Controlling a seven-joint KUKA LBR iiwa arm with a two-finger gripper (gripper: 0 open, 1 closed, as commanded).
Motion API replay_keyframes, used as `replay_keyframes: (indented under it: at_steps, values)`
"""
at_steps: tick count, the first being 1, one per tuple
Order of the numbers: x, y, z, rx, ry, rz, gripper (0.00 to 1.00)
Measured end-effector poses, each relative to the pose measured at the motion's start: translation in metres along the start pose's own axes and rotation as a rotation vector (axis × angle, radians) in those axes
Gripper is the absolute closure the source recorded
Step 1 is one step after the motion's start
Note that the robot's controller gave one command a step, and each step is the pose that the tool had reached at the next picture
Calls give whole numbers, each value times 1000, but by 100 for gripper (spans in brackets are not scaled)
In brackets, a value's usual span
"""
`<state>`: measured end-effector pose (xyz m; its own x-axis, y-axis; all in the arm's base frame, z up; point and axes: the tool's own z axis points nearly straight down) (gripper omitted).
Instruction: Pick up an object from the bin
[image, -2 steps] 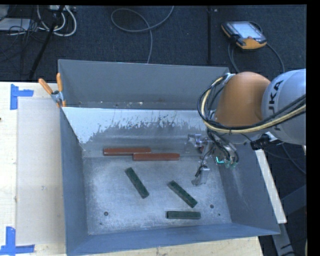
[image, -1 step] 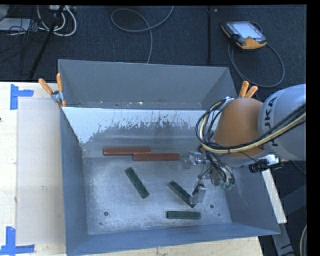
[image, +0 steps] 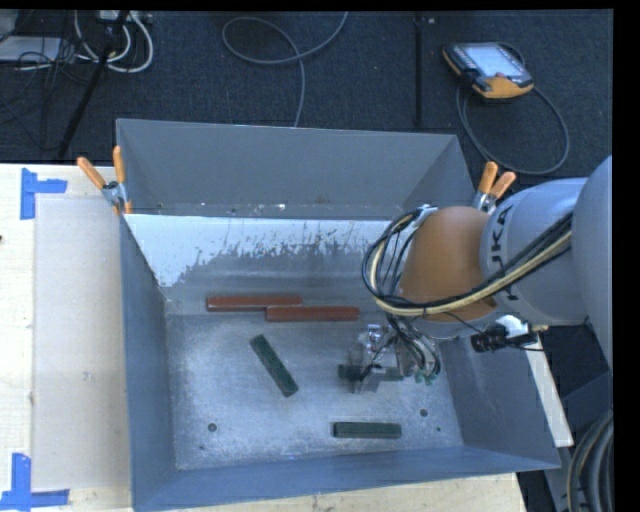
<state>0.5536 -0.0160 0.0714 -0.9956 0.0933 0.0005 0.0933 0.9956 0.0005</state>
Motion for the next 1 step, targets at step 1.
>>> replay_keyframes:
  at_steps: [1]
  values:
    - [0, 0, 0, 0, 0, 0, 100]
